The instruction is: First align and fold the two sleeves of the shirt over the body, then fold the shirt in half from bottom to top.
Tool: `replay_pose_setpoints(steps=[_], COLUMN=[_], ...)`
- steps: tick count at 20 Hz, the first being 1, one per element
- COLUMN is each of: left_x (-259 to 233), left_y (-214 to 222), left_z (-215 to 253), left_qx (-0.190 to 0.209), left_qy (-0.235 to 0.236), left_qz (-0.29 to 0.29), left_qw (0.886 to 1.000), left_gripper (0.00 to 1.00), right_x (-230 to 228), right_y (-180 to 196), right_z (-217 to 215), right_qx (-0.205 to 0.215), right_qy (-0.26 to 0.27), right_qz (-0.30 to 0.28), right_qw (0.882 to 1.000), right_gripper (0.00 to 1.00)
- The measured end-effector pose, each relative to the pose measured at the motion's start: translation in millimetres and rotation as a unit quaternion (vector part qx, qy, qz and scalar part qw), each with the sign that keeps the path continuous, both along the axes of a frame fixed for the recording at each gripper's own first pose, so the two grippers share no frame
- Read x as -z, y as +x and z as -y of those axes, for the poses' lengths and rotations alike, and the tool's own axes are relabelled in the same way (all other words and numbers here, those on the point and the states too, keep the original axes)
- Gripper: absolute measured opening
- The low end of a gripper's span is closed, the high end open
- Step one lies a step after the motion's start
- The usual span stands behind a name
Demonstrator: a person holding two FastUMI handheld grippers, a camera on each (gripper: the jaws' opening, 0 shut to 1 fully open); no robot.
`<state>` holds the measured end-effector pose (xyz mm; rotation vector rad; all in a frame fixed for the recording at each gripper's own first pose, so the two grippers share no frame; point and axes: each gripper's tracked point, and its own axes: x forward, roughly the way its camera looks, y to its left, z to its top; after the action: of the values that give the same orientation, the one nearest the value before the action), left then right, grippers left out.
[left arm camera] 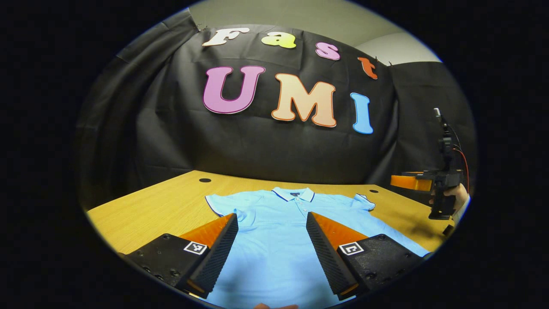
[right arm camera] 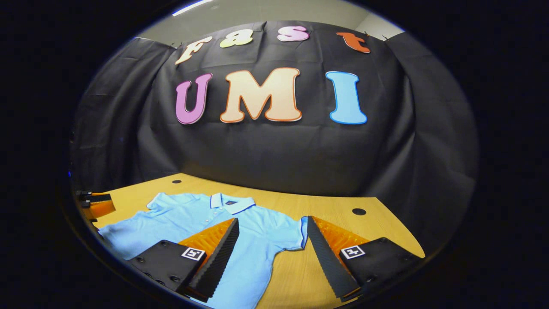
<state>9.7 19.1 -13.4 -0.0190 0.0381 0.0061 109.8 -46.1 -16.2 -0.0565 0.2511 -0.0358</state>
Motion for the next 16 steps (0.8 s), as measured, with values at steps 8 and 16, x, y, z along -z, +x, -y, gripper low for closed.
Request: replay_pose_setpoints(steps=[8,16], left_x=[4.6,14.5], left_y=[1.2,3.7], left_z=[0.5,-0.5], left_qx=[0.002,0.003], left_qy=[-0.005,-0.013], left_qz=[-0.009,-0.020], left_qw=[1.000,1.000], left_gripper=[0.95,0.95], right_x=[59.8,126.2], right_y=[70.7,114.1], right_z=[53.7,62.2], right_qx=[0.041,0.047], right_qy=[-0.008,-0.020], right_qz=[-0.087,-0.174], right_qw=[0.995,0.984], right_gripper=[0.99,0.99])
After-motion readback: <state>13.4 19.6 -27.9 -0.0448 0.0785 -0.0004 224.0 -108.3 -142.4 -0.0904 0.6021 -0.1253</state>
